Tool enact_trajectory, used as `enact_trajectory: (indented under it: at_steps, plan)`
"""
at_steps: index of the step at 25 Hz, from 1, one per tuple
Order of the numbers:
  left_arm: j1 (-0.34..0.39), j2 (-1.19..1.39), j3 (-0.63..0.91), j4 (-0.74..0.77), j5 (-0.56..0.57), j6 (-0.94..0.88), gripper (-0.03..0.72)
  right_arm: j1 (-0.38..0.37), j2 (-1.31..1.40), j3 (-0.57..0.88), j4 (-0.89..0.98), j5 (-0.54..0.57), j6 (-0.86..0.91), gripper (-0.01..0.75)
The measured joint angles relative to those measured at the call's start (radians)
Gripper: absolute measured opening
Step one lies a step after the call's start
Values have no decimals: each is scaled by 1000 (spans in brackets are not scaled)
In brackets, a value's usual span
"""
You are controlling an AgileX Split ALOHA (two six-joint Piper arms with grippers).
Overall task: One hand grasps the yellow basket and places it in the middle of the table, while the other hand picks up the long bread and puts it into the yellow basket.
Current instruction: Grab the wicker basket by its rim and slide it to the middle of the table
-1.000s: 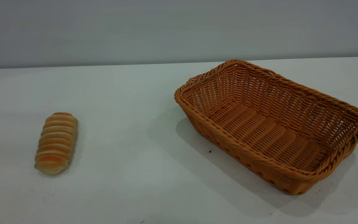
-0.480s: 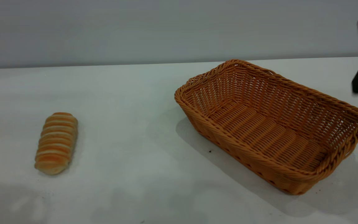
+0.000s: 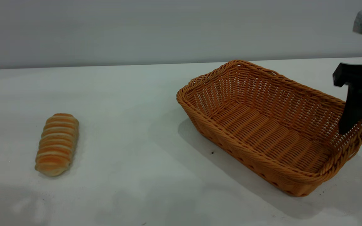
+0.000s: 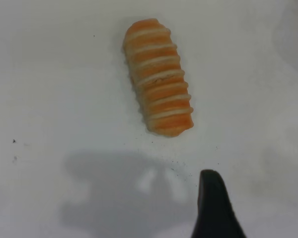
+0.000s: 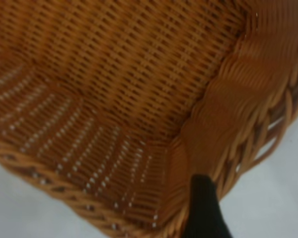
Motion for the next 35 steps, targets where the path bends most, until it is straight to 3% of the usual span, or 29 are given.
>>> enact_trajectory:
  at_steps: [19, 22, 27, 29, 35]
  plan:
    - [0, 0, 0, 0, 0, 0, 513, 0, 231, -2, 57, -172, -8, 506]
    - [0, 0, 0, 0, 0, 0, 513, 0, 274, -6, 97, -198, -51, 433]
    - [0, 0, 0, 0, 0, 0, 513, 0, 288, -14, 135, -234, -96, 134]
    - [0, 0, 0, 0, 0, 2, 513, 0, 288, -24, 133, -239, -119, 59]
    - [0, 0, 0, 0, 0, 2, 513, 4, 298, -108, 152, -138, -196, 46]
